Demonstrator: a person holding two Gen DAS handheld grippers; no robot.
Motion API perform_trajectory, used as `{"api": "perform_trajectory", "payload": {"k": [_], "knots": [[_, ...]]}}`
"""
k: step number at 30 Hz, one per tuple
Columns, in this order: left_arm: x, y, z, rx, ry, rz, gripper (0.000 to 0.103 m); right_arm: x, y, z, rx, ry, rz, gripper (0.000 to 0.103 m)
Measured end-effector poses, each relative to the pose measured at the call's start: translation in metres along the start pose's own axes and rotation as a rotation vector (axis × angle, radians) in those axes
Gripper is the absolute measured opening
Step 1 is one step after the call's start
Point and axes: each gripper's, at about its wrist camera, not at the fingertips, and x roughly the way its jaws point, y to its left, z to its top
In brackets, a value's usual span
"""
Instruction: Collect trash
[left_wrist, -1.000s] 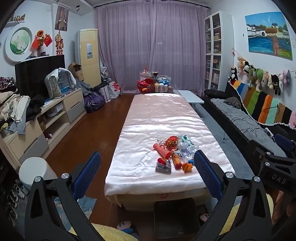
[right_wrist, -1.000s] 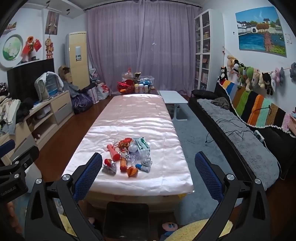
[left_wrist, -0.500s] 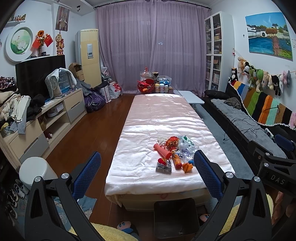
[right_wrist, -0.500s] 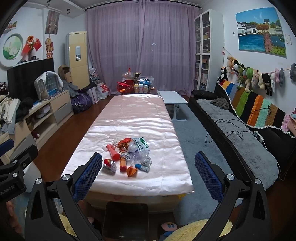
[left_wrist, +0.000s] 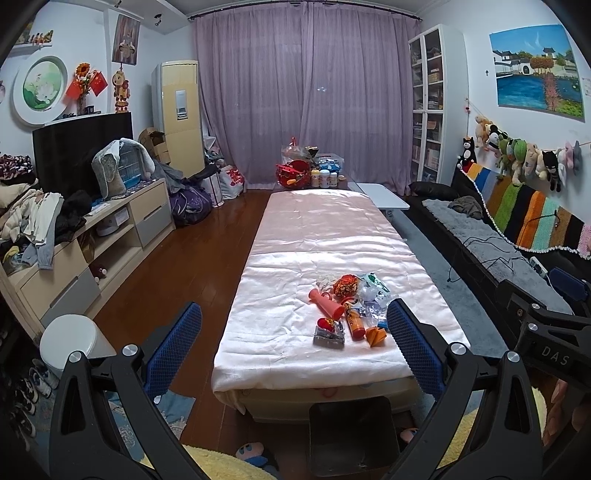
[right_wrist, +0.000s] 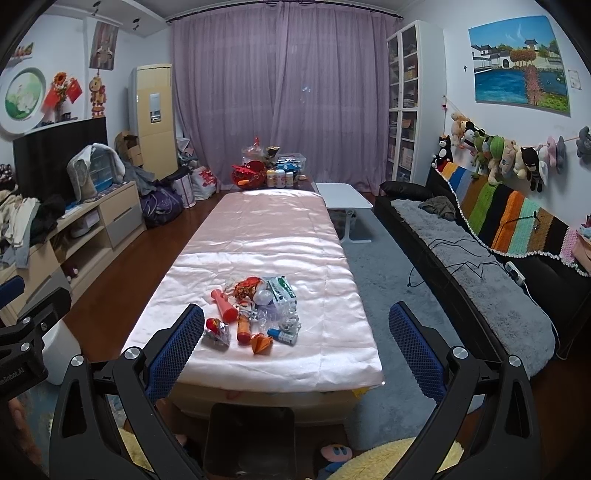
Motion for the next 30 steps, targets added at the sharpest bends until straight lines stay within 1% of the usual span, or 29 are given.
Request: {"api": "perform_trajectory", "payload": {"k": [9, 30], "knots": [[-0.0011, 0.0022, 0.0054, 0.000, -0.007, 0.004, 0.095, -0.0012, -0.0018, 0.0016, -0.004, -0.001, 0.001, 0.100], [-0.0019, 0.0020, 0.0033, -0.001, -0.019, 0.010, 0.095, -0.0026, -0.0025, 0.0090, -0.003, -0.005, -0.004, 0.100]]}}
